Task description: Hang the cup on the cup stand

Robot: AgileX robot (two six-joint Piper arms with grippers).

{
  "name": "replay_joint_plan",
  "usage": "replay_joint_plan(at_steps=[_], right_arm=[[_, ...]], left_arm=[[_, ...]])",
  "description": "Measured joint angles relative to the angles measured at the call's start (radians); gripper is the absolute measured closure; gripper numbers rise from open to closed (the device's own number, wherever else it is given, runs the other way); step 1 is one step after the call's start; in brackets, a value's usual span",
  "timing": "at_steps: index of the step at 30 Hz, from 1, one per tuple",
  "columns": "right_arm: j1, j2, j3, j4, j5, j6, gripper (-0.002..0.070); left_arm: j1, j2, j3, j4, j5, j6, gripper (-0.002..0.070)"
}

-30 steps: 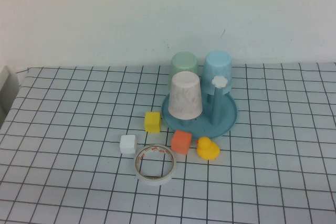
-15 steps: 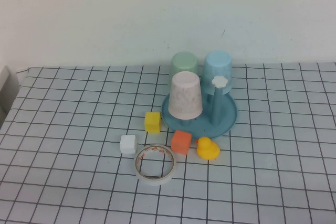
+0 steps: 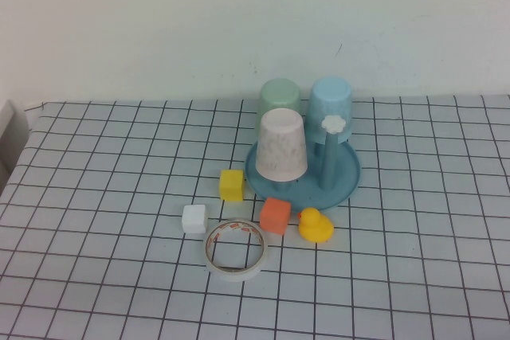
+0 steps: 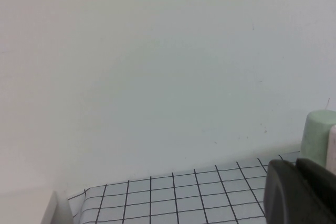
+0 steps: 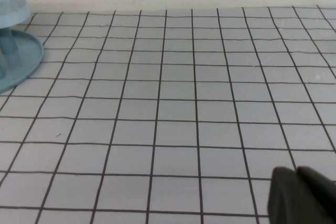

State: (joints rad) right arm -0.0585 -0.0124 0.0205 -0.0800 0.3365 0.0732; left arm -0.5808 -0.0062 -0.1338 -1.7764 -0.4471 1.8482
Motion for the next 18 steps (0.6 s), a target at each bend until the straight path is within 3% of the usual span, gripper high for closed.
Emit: replay_joint_plan(at_steps=[18], right_arm=[[0.0,0.0,0.0,0.0,0.003,-0.004,0.0676]], left_arm=[[0.0,0.0,0.0,0.0,-0.011,0.004,0.0676]])
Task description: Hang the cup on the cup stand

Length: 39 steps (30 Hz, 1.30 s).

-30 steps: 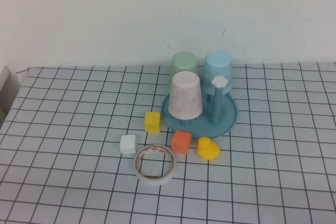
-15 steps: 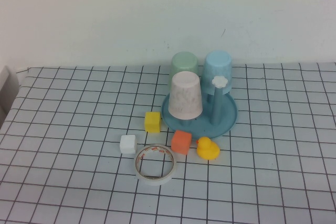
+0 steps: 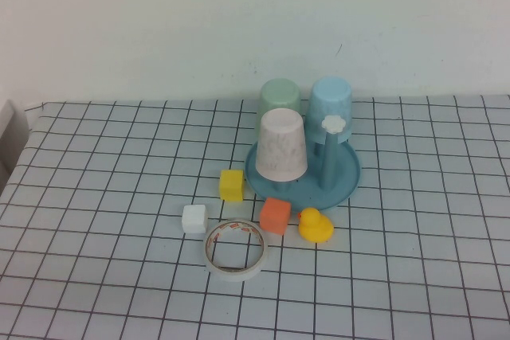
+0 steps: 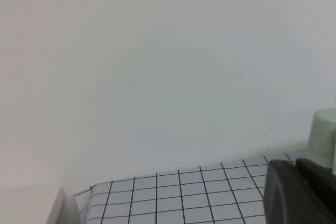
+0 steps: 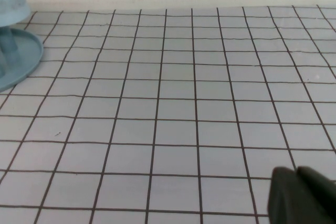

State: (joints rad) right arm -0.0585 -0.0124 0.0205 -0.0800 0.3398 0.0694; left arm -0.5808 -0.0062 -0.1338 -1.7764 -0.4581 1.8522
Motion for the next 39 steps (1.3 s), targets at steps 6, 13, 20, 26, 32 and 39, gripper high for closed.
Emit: replay_joint_plan(at_steps=[6,13,20,26,32,39], right_arm=[[0.0,0.0,0.0,0.0,0.0,0.0,0.0676],[0.0,0.0,0.0,0.0,0.0,0.0,0.0677],[0.0,0.0,0.0,0.0,0.0,0.0,0.0678],[0.0,0.0,0.0,0.0,0.0,0.0,0.0678],[0.0,0.0,0.0,0.0,0.001,0.0,0.0678],[0.0,0.0,0.0,0.0,0.001,0.0,0.0678]], left_arm=[[0.001,0.0,0.002,0.063,0.0,-0.171,0.0676],[0.142,0.0,0.054,0.803,0.117,-0.875,0.0676],[0.513,0.0,0.083,1.47,0.609,-1.631,0.0676],[0.615,-0.004,0.145,1.633,0.704,-1.736,0.0676],[0.603,-0.006,0.154,1.695,0.632,-1.746,0.0676],[0.526,-0.006,0.154,1.739,0.639,-1.746,0.0676]])
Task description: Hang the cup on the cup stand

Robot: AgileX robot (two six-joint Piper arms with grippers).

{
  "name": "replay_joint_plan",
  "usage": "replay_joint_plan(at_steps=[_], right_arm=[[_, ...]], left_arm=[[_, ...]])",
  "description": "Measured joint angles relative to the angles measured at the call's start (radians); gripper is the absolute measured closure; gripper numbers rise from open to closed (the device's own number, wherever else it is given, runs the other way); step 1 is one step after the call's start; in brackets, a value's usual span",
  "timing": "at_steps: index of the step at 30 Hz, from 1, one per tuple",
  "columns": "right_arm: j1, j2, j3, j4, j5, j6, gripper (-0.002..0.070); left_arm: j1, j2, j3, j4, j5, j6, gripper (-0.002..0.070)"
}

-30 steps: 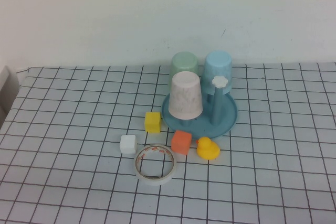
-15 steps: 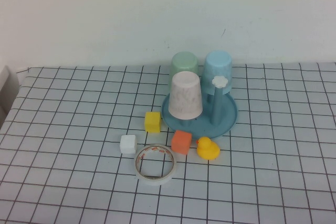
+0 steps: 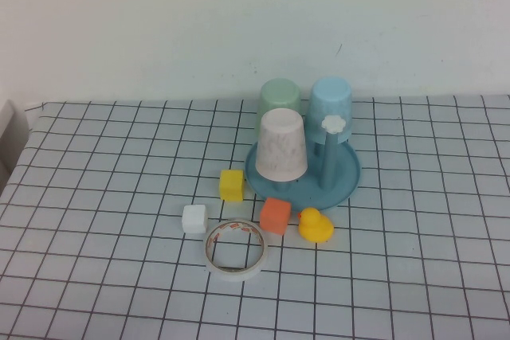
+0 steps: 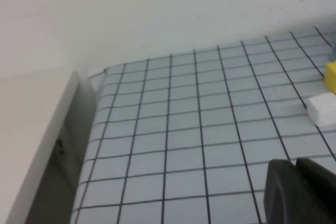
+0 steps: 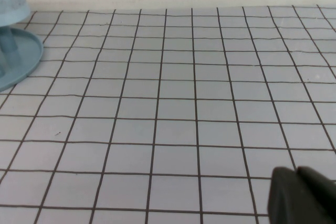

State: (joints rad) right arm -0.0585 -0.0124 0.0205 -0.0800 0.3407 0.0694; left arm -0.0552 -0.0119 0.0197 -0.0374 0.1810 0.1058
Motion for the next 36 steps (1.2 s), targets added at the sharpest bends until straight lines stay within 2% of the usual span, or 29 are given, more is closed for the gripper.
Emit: replay_joint_plan(at_steps=[9,36], right_arm=[[0.0,0.0,0.0,0.0,0.0,0.0,0.0678],[0.0,0.0,0.0,0.0,0.002,0.0,0.0678]], left_arm=[[-0.069,0.0,0.0,-0.013,0.095,0.043,0.0676],[-0.069,0.0,-0.002,-0.023,0.121,0.019,0.0676]])
